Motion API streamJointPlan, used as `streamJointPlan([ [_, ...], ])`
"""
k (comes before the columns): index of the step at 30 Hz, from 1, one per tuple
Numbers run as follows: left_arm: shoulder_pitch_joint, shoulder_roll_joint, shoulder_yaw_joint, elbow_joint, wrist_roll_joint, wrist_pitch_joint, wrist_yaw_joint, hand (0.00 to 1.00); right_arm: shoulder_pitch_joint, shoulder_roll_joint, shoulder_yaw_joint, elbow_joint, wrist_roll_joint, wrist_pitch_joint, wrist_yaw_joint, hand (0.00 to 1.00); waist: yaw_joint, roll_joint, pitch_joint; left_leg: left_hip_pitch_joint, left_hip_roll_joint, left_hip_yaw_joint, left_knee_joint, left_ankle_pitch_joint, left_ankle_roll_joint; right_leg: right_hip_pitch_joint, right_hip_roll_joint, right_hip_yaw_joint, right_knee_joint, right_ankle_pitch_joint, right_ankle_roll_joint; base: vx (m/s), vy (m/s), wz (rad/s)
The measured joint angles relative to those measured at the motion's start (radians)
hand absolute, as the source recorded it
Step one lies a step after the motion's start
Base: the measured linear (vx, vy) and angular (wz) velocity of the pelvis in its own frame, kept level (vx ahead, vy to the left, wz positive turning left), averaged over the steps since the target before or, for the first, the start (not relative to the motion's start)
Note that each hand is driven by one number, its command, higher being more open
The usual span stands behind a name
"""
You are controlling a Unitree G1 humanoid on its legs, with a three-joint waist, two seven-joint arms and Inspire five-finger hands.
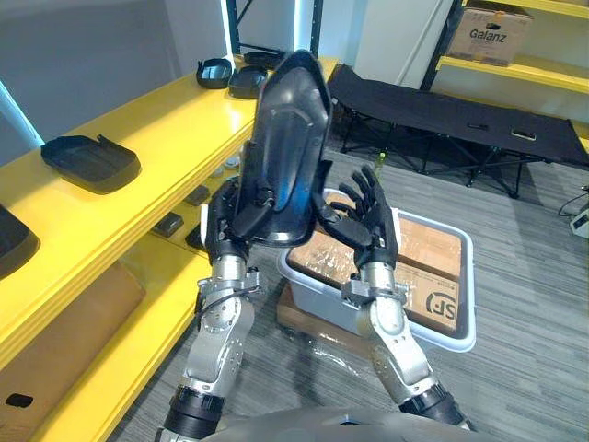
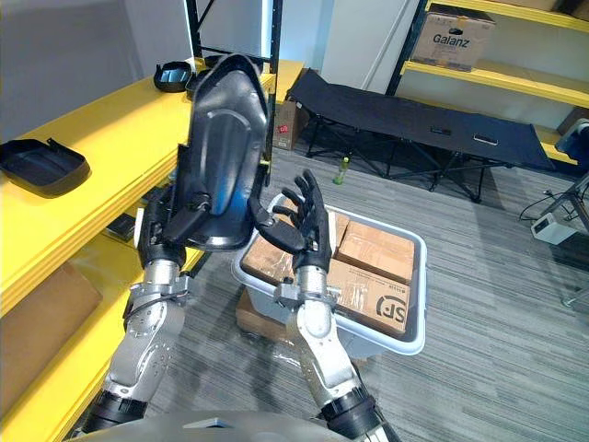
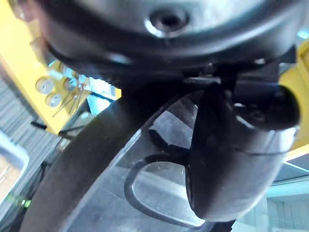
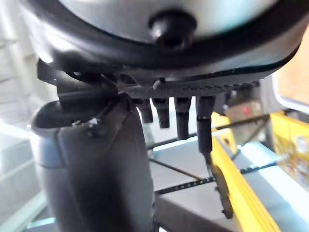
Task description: Walk over and take three plastic housings, then place them on the shelf
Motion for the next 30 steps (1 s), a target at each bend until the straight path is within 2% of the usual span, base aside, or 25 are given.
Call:
streamJointPlan([
  [3, 0.024, -0.039, 0.106, -0.004, 0.140, -0.014, 0.118, 0.00, 0.058, 0.015, -0.120, 0.000, 0.043, 0.041, 0.006, 1.00, -0.007, 0.000, 0.000, 0.000, 0.000, 0.001, 0.000, -0.002, 0.000, 0.000, 0.000, 0.000, 0.000, -0.002, -0.002, 0.00, 0.000, 0.00],
  [5, 0.064, -0.037, 0.182, -0.005, 0.228, -0.017, 0.196, 0.00, 0.087, 0.014, -0.190, 0.000, 0.067, 0.044, 0.004, 1.00, -0.015, 0.000, 0.000, 0.001, 0.001, 0.003, 0.000, -0.004, -0.001, 0.000, 0.000, 0.002, 0.000, -0.003, -0.003, 0.00, 0.000, 0.00],
  [8, 0.106, -0.038, 0.226, -0.005, 0.280, -0.016, 0.260, 0.00, 0.089, 0.013, -0.231, -0.004, 0.068, 0.045, -0.002, 1.00, -0.021, -0.002, 0.002, 0.001, 0.002, 0.008, 0.001, -0.006, -0.002, -0.002, 0.001, 0.005, 0.000, -0.003, -0.003, -0.01, 0.011, -0.03],
  [12, 0.122, -0.044, 0.229, -0.005, 0.311, -0.015, 0.286, 0.00, 0.090, 0.016, -0.233, -0.011, 0.068, 0.074, 0.002, 1.00, -0.019, -0.004, 0.004, 0.001, 0.004, 0.013, 0.007, -0.017, -0.001, -0.004, 0.001, 0.009, 0.000, -0.008, -0.005, -0.01, 0.010, -0.03],
  [15, 0.122, -0.053, 0.248, -0.005, 0.298, -0.026, 0.270, 0.00, 0.106, 0.016, -0.240, -0.012, 0.066, 0.111, 0.029, 1.00, -0.022, 0.000, 0.008, 0.000, 0.005, 0.018, 0.015, -0.023, -0.001, -0.006, 0.002, 0.016, 0.000, -0.008, -0.005, -0.01, 0.021, -0.06],
  [18, 0.128, -0.067, 0.259, -0.004, 0.204, -0.124, 0.224, 0.00, 0.133, 0.016, -0.259, -0.012, 0.065, 0.123, 0.099, 1.00, -0.024, 0.002, 0.025, 0.000, 0.005, 0.020, 0.016, -0.023, 0.001, -0.007, 0.002, 0.017, 0.000, -0.009, -0.004, 0.00, 0.011, -0.03],
  [19, 0.142, -0.069, 0.260, -0.004, 0.172, -0.186, 0.208, 0.00, 0.142, 0.015, -0.263, -0.011, 0.079, 0.108, 0.135, 1.00, -0.025, 0.004, 0.032, -0.001, 0.006, 0.024, 0.016, -0.023, 0.003, -0.011, 0.002, 0.020, 0.000, -0.009, -0.004, 0.00, 0.017, -0.04],
  [21, 0.156, -0.076, 0.260, -0.007, 0.173, -0.238, 0.200, 0.00, 0.147, 0.019, -0.261, -0.011, 0.133, 0.067, 0.173, 1.00, -0.023, 0.006, 0.033, -0.001, 0.006, 0.024, 0.017, -0.024, 0.002, -0.010, 0.002, 0.020, 0.000, -0.008, 0.002, 0.00, 0.000, 0.00],
  [24, 0.188, -0.080, 0.276, -0.092, 0.138, -0.261, 0.171, 0.00, 0.135, 0.029, -0.241, -0.012, 0.182, 0.011, 0.260, 1.00, -0.021, 0.006, 0.033, -0.002, 0.006, 0.022, 0.019, -0.027, 0.000, -0.008, 0.002, 0.017, 0.000, -0.009, 0.004, 0.02, 0.018, 0.02],
  [25, 0.204, -0.090, 0.292, -0.142, 0.126, -0.289, 0.148, 0.00, 0.125, 0.034, -0.221, -0.011, 0.176, -0.008, 0.275, 1.00, -0.019, 0.007, 0.034, -0.005, 0.006, 0.018, 0.022, -0.029, -0.001, -0.005, 0.002, 0.010, 0.000, -0.010, 0.005, 0.02, 0.020, 0.13],
  [30, 0.218, -0.093, 0.329, -0.344, 0.100, -0.395, 0.132, 0.00, 0.032, 0.034, -0.114, 0.003, 0.171, -0.024, 0.275, 1.00, 0.020, 0.016, 0.046, -0.035, 0.005, -0.037, 0.047, -0.033, 0.001, 0.020, 0.002, -0.058, 0.000, -0.013, 0.008, 0.01, 0.012, 0.30],
])
